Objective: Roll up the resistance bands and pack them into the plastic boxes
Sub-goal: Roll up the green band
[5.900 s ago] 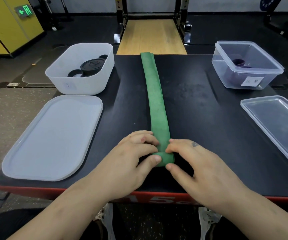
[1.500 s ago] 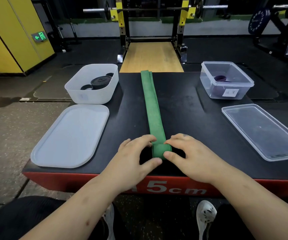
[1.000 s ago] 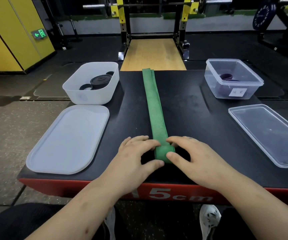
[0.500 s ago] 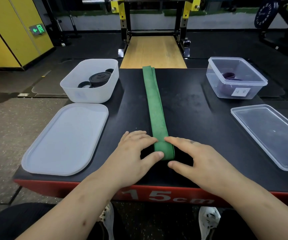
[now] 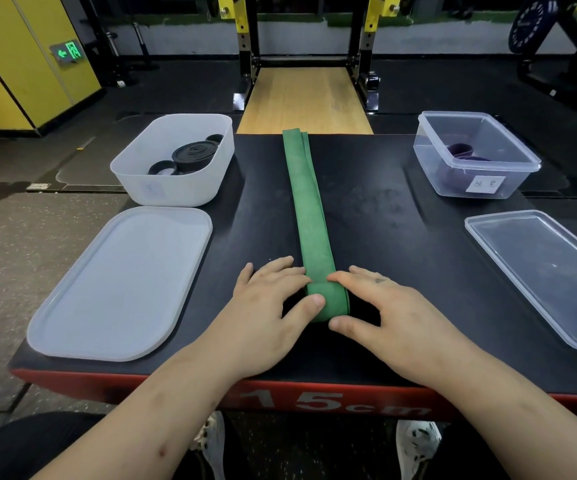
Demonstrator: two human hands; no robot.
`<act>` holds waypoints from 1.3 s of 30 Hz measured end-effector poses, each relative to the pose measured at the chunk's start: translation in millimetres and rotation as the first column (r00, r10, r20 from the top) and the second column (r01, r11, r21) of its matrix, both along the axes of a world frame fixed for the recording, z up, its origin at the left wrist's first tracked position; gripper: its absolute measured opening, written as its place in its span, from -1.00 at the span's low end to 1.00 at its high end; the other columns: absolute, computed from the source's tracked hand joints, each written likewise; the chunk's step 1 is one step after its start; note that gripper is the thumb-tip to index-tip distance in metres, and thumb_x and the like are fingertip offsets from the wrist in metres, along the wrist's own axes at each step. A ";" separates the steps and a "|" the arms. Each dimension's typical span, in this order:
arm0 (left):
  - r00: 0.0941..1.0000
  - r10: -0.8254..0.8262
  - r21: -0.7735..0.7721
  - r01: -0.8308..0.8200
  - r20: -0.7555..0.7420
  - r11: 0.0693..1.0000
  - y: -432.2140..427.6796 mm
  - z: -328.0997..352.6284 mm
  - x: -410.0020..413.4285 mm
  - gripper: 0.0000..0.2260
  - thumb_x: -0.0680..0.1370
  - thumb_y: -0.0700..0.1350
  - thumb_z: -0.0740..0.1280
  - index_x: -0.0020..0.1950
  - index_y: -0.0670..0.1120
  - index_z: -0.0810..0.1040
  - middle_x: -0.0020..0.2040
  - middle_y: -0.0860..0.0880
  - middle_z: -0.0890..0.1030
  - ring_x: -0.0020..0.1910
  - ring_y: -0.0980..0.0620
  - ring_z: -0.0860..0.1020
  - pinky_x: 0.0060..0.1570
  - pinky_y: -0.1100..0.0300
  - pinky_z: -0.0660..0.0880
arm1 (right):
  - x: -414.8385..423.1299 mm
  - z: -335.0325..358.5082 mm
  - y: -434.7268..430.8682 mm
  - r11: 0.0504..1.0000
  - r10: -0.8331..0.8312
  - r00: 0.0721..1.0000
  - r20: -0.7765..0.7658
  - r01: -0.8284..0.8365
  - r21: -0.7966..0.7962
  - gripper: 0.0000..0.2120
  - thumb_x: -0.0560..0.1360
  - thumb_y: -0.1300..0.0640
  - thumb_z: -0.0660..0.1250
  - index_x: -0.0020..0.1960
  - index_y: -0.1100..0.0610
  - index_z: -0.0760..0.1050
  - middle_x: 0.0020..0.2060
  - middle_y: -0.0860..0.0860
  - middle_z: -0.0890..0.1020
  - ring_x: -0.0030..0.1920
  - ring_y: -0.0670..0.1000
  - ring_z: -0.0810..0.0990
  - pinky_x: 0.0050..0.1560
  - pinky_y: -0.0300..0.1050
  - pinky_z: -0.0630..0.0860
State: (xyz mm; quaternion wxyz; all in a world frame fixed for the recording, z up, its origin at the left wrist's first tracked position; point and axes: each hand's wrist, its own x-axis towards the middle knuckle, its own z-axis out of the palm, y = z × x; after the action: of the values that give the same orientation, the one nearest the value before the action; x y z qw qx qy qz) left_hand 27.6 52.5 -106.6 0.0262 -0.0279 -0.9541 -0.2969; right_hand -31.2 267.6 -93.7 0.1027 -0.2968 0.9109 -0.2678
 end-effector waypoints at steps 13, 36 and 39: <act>0.999 -0.006 0.011 0.007 -0.052 1.000 2.7 -0.9 3.6 -0.44 0.54 0.23 0.39 0.50 0.28 0.27 0.56 0.22 0.29 0.55 0.43 -0.04 0.61 0.01 -0.16 | -21.4 6.4 -5.9 0.995 0.090 0.996 -0.022 -0.089 0.039 -0.42 0.60 -0.27 0.21 0.56 -0.12 0.32 0.43 -0.32 0.30 0.33 -0.44 0.11 0.28 -0.56 0.04; 0.998 0.048 0.030 -0.049 0.040 0.998 -0.4 12.8 -18.0 -0.55 0.65 0.21 0.20 0.52 0.14 0.38 0.44 0.32 0.34 0.59 0.32 -0.06 0.59 -0.10 -0.27 | -20.9 1.6 -6.8 0.999 -0.018 1.000 0.014 0.019 -0.031 -0.32 0.54 -0.22 0.40 0.58 -0.31 0.20 0.51 -0.27 0.37 0.56 -0.22 0.20 0.56 -0.15 0.19; 0.998 0.046 0.030 -0.047 0.036 0.998 -1.0 12.2 -18.4 -0.54 0.65 0.21 0.19 0.53 0.14 0.37 0.46 0.30 0.32 0.58 0.33 -0.08 0.59 -0.08 -0.28 | -22.3 2.1 -10.4 0.998 -0.036 0.999 0.010 0.037 -0.055 -0.37 0.55 -0.17 0.42 0.55 -0.30 0.26 0.49 -0.23 0.42 0.55 -0.17 0.24 0.57 -0.08 0.21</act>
State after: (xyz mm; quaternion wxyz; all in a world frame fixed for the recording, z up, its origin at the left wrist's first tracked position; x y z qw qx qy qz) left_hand 9.3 51.6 -94.5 0.0166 0.0001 -0.9502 -0.3113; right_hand -53.5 257.2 -91.6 0.0937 -0.2817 0.9079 -0.2961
